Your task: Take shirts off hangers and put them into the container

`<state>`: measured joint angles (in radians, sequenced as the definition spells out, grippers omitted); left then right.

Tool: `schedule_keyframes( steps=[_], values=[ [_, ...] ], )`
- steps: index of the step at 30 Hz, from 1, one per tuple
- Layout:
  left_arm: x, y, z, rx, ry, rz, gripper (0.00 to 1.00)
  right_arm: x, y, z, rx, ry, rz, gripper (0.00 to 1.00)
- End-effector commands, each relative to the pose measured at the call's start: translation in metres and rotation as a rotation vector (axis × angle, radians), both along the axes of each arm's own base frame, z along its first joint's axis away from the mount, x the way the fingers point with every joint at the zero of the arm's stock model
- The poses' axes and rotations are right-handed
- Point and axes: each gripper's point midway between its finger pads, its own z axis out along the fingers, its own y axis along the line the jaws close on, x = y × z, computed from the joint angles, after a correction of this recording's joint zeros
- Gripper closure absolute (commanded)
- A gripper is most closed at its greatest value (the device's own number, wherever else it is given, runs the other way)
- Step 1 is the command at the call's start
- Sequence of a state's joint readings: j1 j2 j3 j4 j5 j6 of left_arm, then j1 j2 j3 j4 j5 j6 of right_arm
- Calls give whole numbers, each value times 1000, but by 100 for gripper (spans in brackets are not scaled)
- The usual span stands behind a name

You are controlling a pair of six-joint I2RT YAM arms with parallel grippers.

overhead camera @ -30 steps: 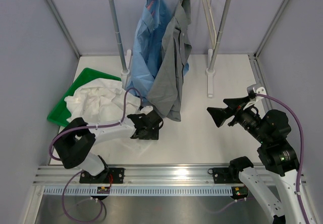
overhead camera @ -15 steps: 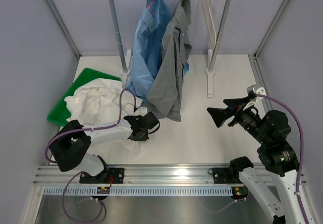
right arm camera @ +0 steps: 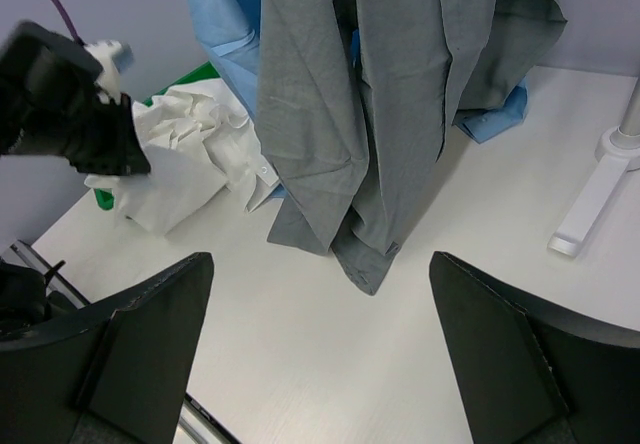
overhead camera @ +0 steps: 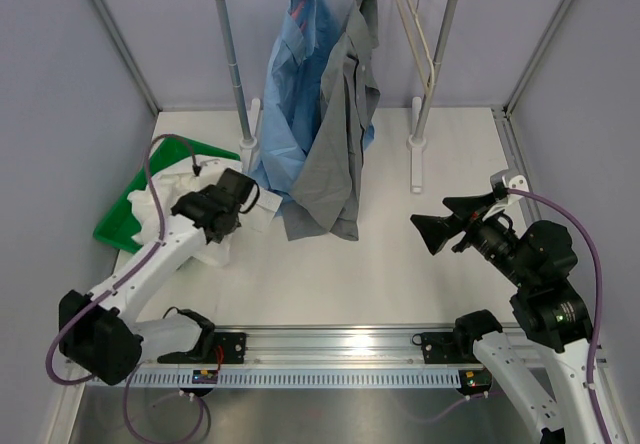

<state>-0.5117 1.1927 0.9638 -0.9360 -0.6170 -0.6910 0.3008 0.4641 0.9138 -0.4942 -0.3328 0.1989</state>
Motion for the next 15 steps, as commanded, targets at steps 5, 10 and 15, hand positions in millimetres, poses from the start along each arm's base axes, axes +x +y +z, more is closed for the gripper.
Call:
schedule_keyframes(
  steps=[5, 10, 15],
  values=[
    [41, 98, 130, 232, -230, 178, 89, -2, 2, 8, 18, -32, 15, 1],
    [52, 152, 217, 396, -357, 352, 89, -3, 3, 9, 20, -36, 21, 1],
    [52, 196, 242, 562, -363, 522, 89, -3, 5, 7, 20, -30, 30, 1]
  ],
)
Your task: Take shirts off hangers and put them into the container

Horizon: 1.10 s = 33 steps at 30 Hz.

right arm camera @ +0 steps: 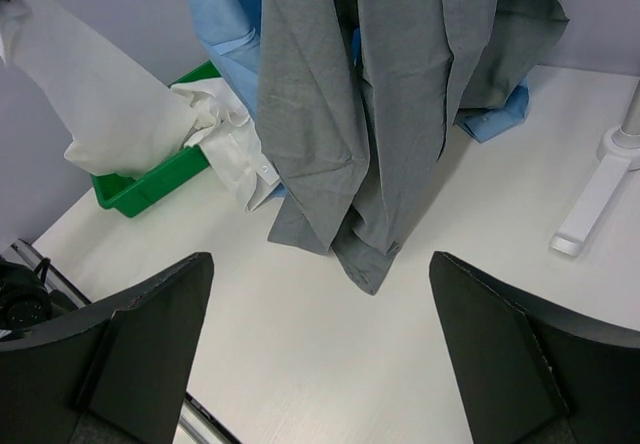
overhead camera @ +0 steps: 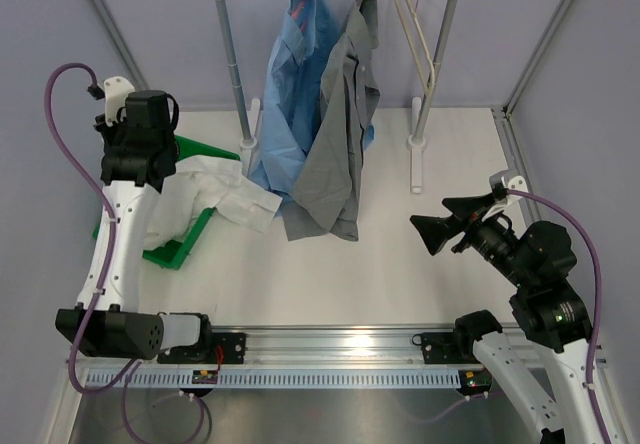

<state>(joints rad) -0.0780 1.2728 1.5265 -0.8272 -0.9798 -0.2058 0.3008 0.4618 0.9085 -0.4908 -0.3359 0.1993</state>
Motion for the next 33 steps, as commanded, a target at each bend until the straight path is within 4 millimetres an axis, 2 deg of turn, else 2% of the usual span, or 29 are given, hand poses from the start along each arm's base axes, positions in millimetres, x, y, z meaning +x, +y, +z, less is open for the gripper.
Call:
schedule_keyframes(
  steps=[1, 3, 5, 9, 11, 12, 14, 17, 21, 24, 27, 28, 30, 33],
  values=[
    [1, 36, 16, 126, 8, 160, 89, -3, 4, 7, 21, -27, 27, 0],
    [8, 47, -4, 111, 11, 203, 89, -3, 6, 7, 21, -27, 33, 1],
    [14, 50, -25, 86, 3, 212, 89, -3, 6, 6, 19, -24, 36, 0],
    [28, 52, -91, -18, 33, 200, 89, -3, 7, 6, 19, -23, 38, 1],
    [36, 52, -115, -51, 34, 202, 89, -3, 7, 6, 17, -23, 40, 1],
    [35, 51, -132, -59, 63, 200, 89, -3, 7, 6, 17, -23, 40, 1],
    [37, 52, -146, -73, 53, 216, 89, -3, 7, 5, 17, -22, 38, 0],
    [36, 51, -179, -124, 92, 214, 88, -3, 7, 5, 14, -20, 38, 1],
    [37, 38, -223, -226, 174, 193, 87, -2, 7, 5, 13, -20, 38, 1],
    [39, 33, -249, -256, 226, 188, 81, -2, 7, 5, 12, -18, 37, 1],
    [39, 35, -266, -262, 286, 199, 76, -3, 6, 5, 14, -22, 34, 1],
    [38, 36, -279, -270, 325, 203, 75, -4, 6, 5, 13, -24, 34, 1],
    [42, 37, -285, -298, 339, 197, 71, -3, 6, 5, 12, -23, 30, 1],
    [44, 41, -288, -317, 346, 189, 57, -3, 5, 4, 10, -20, 27, 1]
  ],
)
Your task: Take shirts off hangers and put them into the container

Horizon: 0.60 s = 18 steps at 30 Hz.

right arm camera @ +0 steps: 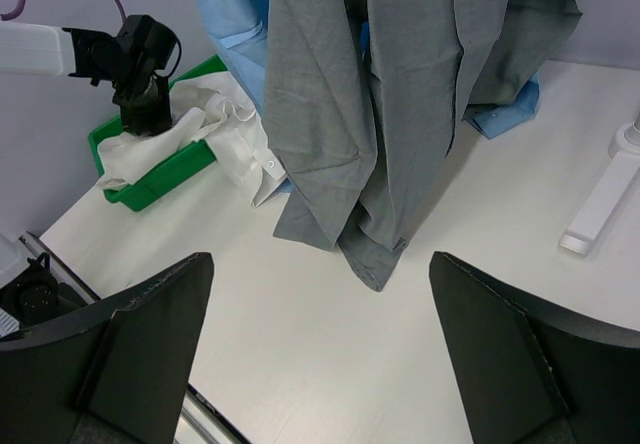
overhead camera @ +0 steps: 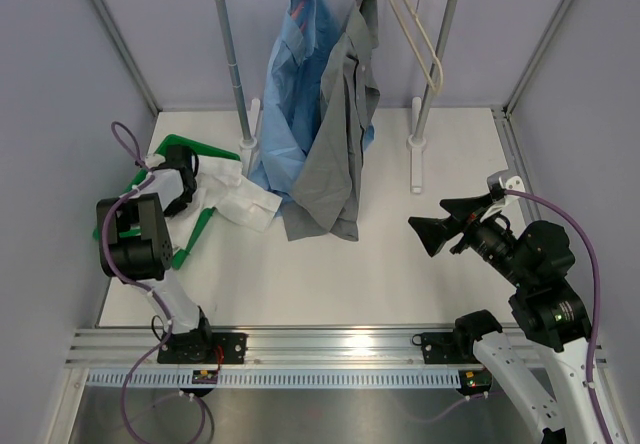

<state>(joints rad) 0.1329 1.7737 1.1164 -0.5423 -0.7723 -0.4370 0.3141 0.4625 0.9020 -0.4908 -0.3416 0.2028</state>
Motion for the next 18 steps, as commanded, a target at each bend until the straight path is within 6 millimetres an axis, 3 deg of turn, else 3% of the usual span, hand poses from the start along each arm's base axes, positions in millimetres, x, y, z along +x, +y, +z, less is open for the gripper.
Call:
schedule_keyframes(
  steps=[1, 5, 6, 11, 15, 18],
  values=[
    [16, 7, 10, -38, -90, 25, 40, -1, 2, 7, 9, -28, 10, 1],
    [19, 9, 42, -31, -152, 5, 10, -1, 2, 8, 12, -32, 10, 1],
    [22, 8, 51, -41, -177, -5, 6, -1, 3, 7, 12, -27, 16, 0],
    [22, -3, 98, -82, -280, -44, 1, -2, 3, 8, 13, -31, 16, 1],
    [12, -25, 134, -163, -378, -108, 1, -2, 3, 7, 14, -29, 18, 1],
    [-2, -51, 135, -269, -393, -171, 1, -1, 3, 8, 14, -28, 17, 1]
  ],
)
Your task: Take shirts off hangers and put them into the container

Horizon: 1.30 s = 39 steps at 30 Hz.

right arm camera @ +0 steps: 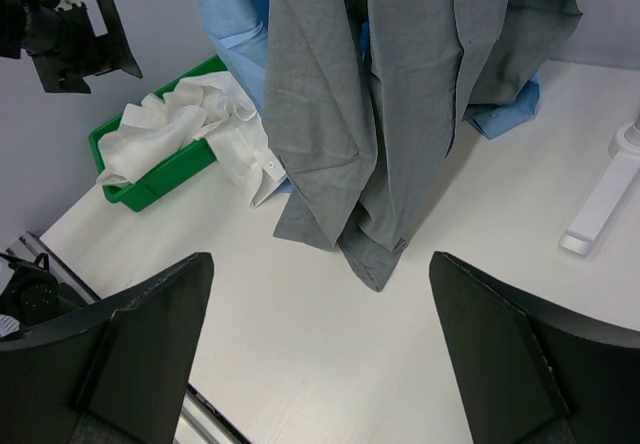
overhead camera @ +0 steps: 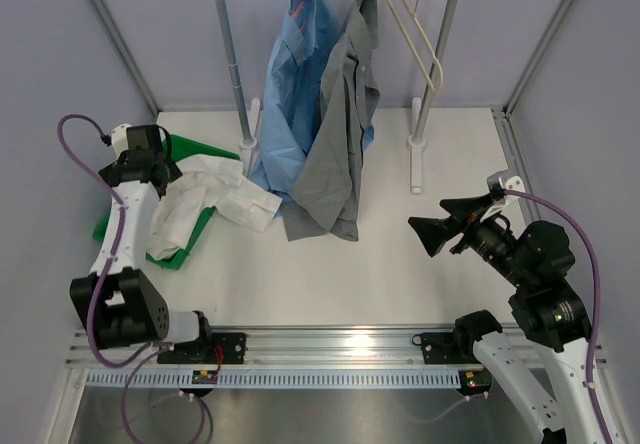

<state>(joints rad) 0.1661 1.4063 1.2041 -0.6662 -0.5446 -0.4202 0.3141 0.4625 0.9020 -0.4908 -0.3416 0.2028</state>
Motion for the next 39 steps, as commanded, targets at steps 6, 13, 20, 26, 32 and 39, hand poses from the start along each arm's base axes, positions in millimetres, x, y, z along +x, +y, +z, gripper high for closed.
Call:
schedule_keyframes(
  steps=[6, 13, 20, 26, 32, 39],
  values=[
    [-49, -78, -1, -300, -117, -203, 2, -1, 5, 8, 17, -28, 22, 0],
    [-88, -112, -34, -413, -49, -271, 8, -1, 5, 9, 19, -30, 28, 0],
    [-93, -119, -63, -453, 7, -292, 10, -3, 5, 9, 21, -36, 30, 1],
    [-63, -97, -59, -370, 13, -220, 12, -6, 4, 11, 24, -44, 31, 0],
    [-32, -59, -36, -226, -31, -98, 17, -8, 3, 11, 25, -51, 28, 1],
    [-12, -23, -60, -189, 33, 3, 26, -8, 3, 11, 26, -50, 31, 0]
  ],
)
